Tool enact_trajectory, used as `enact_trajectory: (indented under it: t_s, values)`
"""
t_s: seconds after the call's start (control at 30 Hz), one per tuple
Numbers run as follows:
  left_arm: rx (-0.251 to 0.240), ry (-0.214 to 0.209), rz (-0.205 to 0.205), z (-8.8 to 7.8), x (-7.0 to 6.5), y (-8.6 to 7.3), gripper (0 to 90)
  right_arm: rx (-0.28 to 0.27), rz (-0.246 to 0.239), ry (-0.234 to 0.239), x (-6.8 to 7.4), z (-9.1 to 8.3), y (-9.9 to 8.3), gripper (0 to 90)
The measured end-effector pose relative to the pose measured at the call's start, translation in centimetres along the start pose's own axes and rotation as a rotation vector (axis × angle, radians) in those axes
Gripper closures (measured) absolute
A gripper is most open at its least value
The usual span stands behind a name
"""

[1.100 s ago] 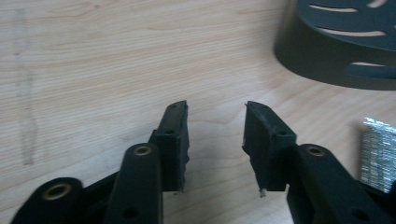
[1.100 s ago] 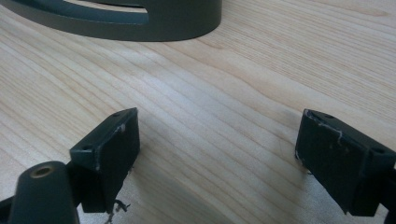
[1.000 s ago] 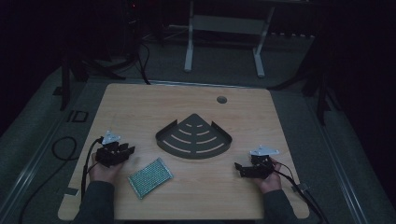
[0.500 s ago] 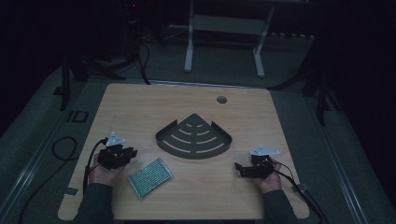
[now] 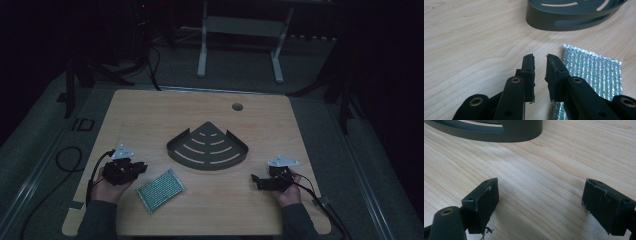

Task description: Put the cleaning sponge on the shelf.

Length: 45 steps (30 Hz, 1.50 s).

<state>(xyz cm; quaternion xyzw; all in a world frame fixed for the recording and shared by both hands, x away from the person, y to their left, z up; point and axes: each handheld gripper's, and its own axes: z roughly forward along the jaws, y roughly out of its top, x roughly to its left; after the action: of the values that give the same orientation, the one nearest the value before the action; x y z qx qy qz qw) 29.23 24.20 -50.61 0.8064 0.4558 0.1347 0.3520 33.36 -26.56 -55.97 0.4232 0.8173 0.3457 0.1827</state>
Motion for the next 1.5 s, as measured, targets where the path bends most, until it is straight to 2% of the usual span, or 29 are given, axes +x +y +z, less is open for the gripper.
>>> enact_trajectory:
  t_s: [0.1,0.4,0.8,0.97,1.33,1.5]
  values:
    - [0.017,0.015,-0.011,-0.1,-0.1,-0.1,77.8,0.0,0.0,0.0,0.0,0.0,0.0,13.5]
    - [0.049,-0.01,0.009,0.2,-0.7,0.1,80.3,-0.001,0.002,0.0,0.0,0.0,0.0,13.6]
    - [0.111,-0.057,0.092,1.5,-2.3,0.6,87.5,-0.001,0.002,-0.001,0.0,0.0,0.0,13.6]
    - [0.137,-0.058,0.114,1.9,-2.7,0.5,89.7,-0.001,0.002,-0.001,0.0,0.0,0.0,13.6]
    - [0.184,-0.082,0.13,2.7,-3.5,0.1,90.0,-0.001,0.003,-0.002,0.0,0.0,0.0,13.6]
    - [0.195,-0.069,0.124,2.7,-3.5,-0.3,90.0,-0.001,0.003,-0.001,0.0,0.0,0.0,13.7]
